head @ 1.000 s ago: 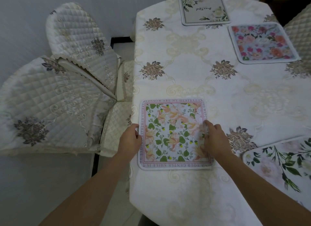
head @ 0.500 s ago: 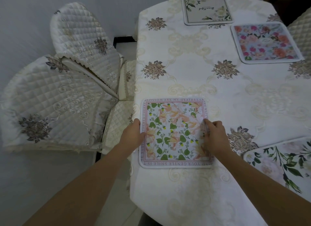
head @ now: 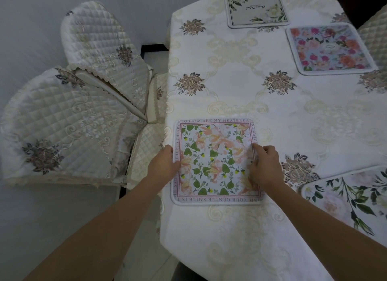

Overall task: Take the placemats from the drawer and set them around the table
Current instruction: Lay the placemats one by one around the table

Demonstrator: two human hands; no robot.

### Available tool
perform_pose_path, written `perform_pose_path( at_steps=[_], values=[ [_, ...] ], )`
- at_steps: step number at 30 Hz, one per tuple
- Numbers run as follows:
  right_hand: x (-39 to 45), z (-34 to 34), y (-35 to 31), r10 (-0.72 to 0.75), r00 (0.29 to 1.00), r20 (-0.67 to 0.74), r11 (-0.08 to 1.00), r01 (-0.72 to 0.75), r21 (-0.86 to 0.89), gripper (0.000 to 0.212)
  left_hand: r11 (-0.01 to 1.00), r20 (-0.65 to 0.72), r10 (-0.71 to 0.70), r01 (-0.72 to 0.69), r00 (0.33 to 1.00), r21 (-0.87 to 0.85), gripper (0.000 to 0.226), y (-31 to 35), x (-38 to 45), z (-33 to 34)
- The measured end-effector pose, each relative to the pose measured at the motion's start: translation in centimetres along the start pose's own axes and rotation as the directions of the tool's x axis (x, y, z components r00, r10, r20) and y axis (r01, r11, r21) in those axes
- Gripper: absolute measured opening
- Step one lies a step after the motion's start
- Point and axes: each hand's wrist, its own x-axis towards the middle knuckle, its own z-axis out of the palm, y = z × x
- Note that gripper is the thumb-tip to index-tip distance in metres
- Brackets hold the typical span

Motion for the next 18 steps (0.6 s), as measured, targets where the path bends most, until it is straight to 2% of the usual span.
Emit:
perform_pose_path(
  at_steps=[4, 8, 11, 14, 18],
  values=[
    [0.7, 0.4, -0.9, -0.087, 0.996, -0.032, 0.994, 0.084, -0.069, 0.046, 0.994, -0.145, 0.085, -0.075, 0.986, 0.076, 0.034, 0.0, -0.6, 0.6],
    [2.5, 0.6, -2.6, -0.175, 0.984, 0.020, 0.979, 0.176, -0.100, 0.046, 0.967, -0.204, 0.178, -0.132, 0.963, 0.217, 0.038, 1.0, 0.8, 0.2],
    [4.3, 1.1, -4.4, -0.260, 0.959, 0.112, 0.954, 0.273, -0.125, 0.048, 0.925, -0.153, 0.276, -0.220, 0.949, 0.309, 0.038, 2.7, 2.5, -0.2],
    [5.3, 1.7, -7.0, -0.322, 0.925, 0.203, 0.929, 0.349, -0.119, 0.051, 0.882, -0.096, 0.393, -0.346, 0.914, 0.320, 0.040, 4.5, 3.9, 0.2],
    [6.3, 2.8, -9.6, -0.396, 0.889, 0.229, 0.886, 0.435, -0.159, 0.052, 0.818, 0.054, 0.471, -0.458, 0.881, 0.348, 0.052, 6.2, 5.2, 1.2]
  ],
)
